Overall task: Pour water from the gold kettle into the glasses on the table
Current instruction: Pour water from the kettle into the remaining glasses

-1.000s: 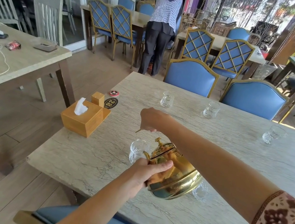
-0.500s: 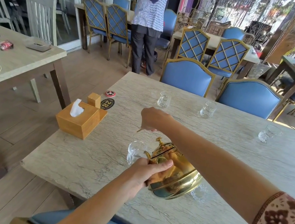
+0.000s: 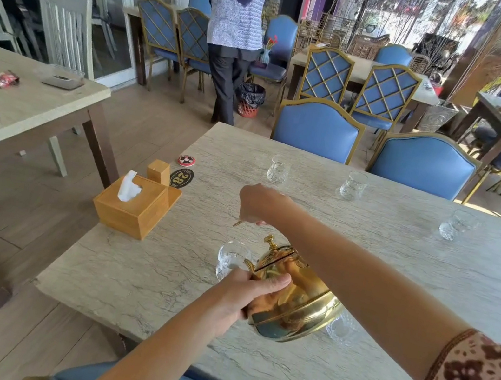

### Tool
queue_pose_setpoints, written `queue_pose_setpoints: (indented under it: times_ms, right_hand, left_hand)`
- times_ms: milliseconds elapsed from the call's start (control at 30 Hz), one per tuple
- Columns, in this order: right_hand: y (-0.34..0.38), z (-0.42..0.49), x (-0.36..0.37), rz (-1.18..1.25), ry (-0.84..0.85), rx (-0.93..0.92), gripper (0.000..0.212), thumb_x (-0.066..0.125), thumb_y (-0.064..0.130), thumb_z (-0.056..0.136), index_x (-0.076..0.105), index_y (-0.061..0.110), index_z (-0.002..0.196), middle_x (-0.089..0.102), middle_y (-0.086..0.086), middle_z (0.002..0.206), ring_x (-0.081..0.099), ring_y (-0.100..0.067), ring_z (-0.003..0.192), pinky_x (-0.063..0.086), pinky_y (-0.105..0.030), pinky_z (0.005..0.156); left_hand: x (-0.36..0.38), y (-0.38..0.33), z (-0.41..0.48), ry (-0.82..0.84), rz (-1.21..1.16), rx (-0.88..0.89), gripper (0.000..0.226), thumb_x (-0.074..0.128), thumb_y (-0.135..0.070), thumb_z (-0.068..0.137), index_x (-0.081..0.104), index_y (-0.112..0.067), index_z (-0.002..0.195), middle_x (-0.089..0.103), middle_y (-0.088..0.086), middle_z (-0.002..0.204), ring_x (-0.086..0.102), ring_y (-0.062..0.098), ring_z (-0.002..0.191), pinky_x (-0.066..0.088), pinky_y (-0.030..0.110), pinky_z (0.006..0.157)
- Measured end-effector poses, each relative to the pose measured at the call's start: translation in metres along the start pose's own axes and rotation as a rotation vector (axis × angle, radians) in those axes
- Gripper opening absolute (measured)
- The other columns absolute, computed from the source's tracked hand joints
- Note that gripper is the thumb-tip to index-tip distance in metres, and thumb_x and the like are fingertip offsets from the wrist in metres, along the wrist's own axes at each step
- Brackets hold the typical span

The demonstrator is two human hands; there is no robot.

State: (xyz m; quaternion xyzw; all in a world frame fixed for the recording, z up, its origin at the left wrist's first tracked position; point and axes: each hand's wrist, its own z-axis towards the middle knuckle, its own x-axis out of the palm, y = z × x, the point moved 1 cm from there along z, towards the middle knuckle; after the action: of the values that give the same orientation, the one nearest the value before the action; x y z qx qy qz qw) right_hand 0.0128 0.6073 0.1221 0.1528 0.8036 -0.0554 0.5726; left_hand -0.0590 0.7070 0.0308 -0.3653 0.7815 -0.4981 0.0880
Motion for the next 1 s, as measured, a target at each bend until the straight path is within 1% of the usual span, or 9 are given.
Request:
queue_pose_setpoints:
  times_ms: [67, 167, 267, 333, 400, 533, 633, 867, 1000]
  right_hand:
    - [-0.001, -0.001, 0.000, 0.019, 0.006, 0.008, 0.031, 0.046, -0.008, 0.088, 0.040, 0.006, 0.061, 0.046, -0.005, 0.058, 0.044, -0.013, 0.046, 0.036, -0.021, 0.044]
    - [-0.005, -0.003, 0.003, 0.063, 0.011, 0.019, 0.031, 0.048, -0.006, 0.091, 0.039, 0.005, 0.063, 0.046, -0.006, 0.059, 0.045, -0.013, 0.044, 0.036, -0.021, 0.042]
    - [-0.014, -0.011, 0.006, 0.142, -0.019, 0.032, 0.033, 0.054, 0.003, 0.095, 0.042, 0.005, 0.064, 0.049, -0.004, 0.058, 0.046, -0.012, 0.043, 0.037, -0.018, 0.039]
    - [-0.026, -0.023, 0.011, 0.212, -0.046, 0.042, 0.029, 0.053, 0.008, 0.097, 0.046, 0.004, 0.069, 0.049, -0.002, 0.058, 0.045, -0.010, 0.044, 0.035, -0.016, 0.038]
    - [-0.038, -0.041, 0.019, 0.303, -0.077, 0.057, 0.026, 0.051, 0.015, 0.098, 0.046, 0.007, 0.073, 0.048, 0.000, 0.060, 0.044, -0.008, 0.047, 0.036, -0.016, 0.042]
    - [-0.062, -0.077, 0.026, 0.464, -0.144, 0.130, 0.042, 0.052, 0.025, 0.098, 0.038, 0.013, 0.061, 0.042, 0.001, 0.060, 0.039, -0.010, 0.047, 0.031, -0.018, 0.042]
    - [-0.083, -0.103, 0.010, 0.538, -0.253, 0.216, 0.043, 0.053, 0.025, 0.097, 0.039, 0.011, 0.059, 0.042, 0.000, 0.056, 0.037, -0.011, 0.043, 0.030, -0.020, 0.042]
    - [-0.132, -0.159, -0.007, 0.497, -0.422, 0.378, 0.046, 0.057, 0.028, 0.095, 0.043, 0.009, 0.055, 0.042, 0.002, 0.045, 0.036, -0.003, 0.019, 0.028, -0.016, 0.032]
    - [-0.157, -0.170, 0.007, 0.518, -0.398, 0.499, 0.038, 0.062, 0.029, 0.093, 0.058, 0.001, 0.068, 0.047, -0.002, 0.052, 0.038, -0.012, 0.038, 0.031, -0.022, 0.041]
  left_hand:
    - [-0.001, 0.002, 0.002, 0.014, 0.016, -0.011, 0.050, 0.085, -0.043, 0.057, 0.065, -0.009, 0.087, 0.073, 0.004, 0.078, 0.065, 0.023, 0.085, 0.047, 0.050, 0.101]
    - [-0.001, 0.002, -0.001, 0.024, 0.037, -0.015, 0.029, 0.080, -0.031, 0.073, 0.064, -0.010, 0.083, 0.070, -0.007, 0.060, 0.065, 0.005, 0.057, 0.050, 0.030, 0.074]
    - [0.000, 0.004, -0.006, -0.015, 0.098, -0.030, 0.032, 0.083, -0.025, 0.074, 0.064, -0.011, 0.096, 0.075, -0.001, 0.083, 0.070, 0.008, 0.068, 0.053, 0.020, 0.065]
    - [0.004, 0.008, -0.009, -0.062, 0.198, -0.046, 0.053, 0.086, -0.027, 0.070, 0.057, -0.014, 0.112, 0.070, 0.002, 0.104, 0.069, 0.014, 0.090, 0.054, 0.019, 0.072]
    - [0.006, 0.017, -0.010, -0.134, 0.371, -0.054, 0.083, 0.091, -0.039, 0.060, 0.046, -0.018, 0.126, 0.061, 0.001, 0.122, 0.060, 0.019, 0.112, 0.049, 0.032, 0.096]
    - [0.017, 0.020, -0.010, -0.143, 0.586, 0.041, 0.114, 0.090, -0.054, 0.046, 0.034, -0.023, 0.140, 0.051, -0.001, 0.135, 0.051, 0.017, 0.121, 0.044, 0.036, 0.104]
    - [0.035, 0.004, -0.010, -0.096, 0.705, 0.147, 0.118, 0.089, -0.058, 0.048, 0.031, -0.025, 0.145, 0.049, -0.004, 0.137, 0.048, 0.012, 0.119, 0.041, 0.027, 0.096]
    - [0.098, -0.007, -0.009, 0.060, 0.745, 0.270, 0.109, 0.088, -0.057, 0.053, 0.033, -0.028, 0.142, 0.047, -0.007, 0.134, 0.047, 0.010, 0.119, 0.043, 0.025, 0.097]
    - [0.129, 0.009, 0.000, 0.153, 0.707, 0.218, 0.104, 0.087, -0.055, 0.058, 0.034, -0.026, 0.141, 0.048, -0.007, 0.133, 0.047, 0.011, 0.117, 0.043, 0.026, 0.097]
